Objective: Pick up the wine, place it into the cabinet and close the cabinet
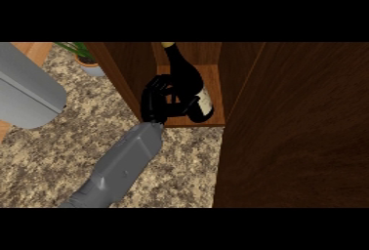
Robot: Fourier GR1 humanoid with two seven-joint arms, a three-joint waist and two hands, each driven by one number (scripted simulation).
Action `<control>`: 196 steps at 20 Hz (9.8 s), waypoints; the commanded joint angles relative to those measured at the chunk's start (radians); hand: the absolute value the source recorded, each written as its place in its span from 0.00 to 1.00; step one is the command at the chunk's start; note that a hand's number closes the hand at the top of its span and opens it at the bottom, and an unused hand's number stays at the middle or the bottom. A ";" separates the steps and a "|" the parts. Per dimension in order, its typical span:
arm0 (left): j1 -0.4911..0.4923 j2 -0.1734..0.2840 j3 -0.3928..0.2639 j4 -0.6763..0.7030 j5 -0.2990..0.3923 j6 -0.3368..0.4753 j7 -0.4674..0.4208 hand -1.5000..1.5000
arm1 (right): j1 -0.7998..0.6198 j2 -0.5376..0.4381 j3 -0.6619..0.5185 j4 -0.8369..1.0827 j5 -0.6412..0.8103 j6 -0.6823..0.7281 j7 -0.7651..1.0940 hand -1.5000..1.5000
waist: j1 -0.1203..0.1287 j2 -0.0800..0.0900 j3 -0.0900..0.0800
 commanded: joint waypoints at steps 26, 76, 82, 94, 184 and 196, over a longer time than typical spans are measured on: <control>-0.147 0.000 -0.050 0.166 0.130 0.050 0.070 1.00 | -0.014 0.028 0.062 0.105 0.019 0.054 -0.130 0.00 | -0.095 0.023 0.000; -0.211 0.000 -0.380 0.054 0.396 0.249 -0.168 0.00 | -0.039 0.016 0.021 0.110 -0.017 0.040 -0.102 0.00 | -0.054 0.013 0.000; -0.160 0.000 -0.429 0.002 0.431 0.218 -0.180 0.00 | -0.104 0.024 0.068 0.090 -0.011 0.005 -0.015 0.00 | -0.044 0.011 -0.001; -0.101 0.000 -0.477 -0.065 0.368 0.193 -0.204 0.00 | 0.082 0.002 0.028 0.040 -0.018 0.059 -0.094 0.00 | 0.001 -0.002 0.001; 1.387 1.238 0.211 -1.204 0.146 -0.656 -0.253 0.00 | -0.916 0.058 0.460 0.753 -0.009 -0.534 -0.026 1.00 | 0.093 0.001 0.000; 1.364 1.206 0.295 -1.178 0.145 -0.673 -0.183 0.00 | -1.061 0.059 0.486 1.080 -0.385 -0.038 0.030 1.00 | 0.112 0.011 -0.001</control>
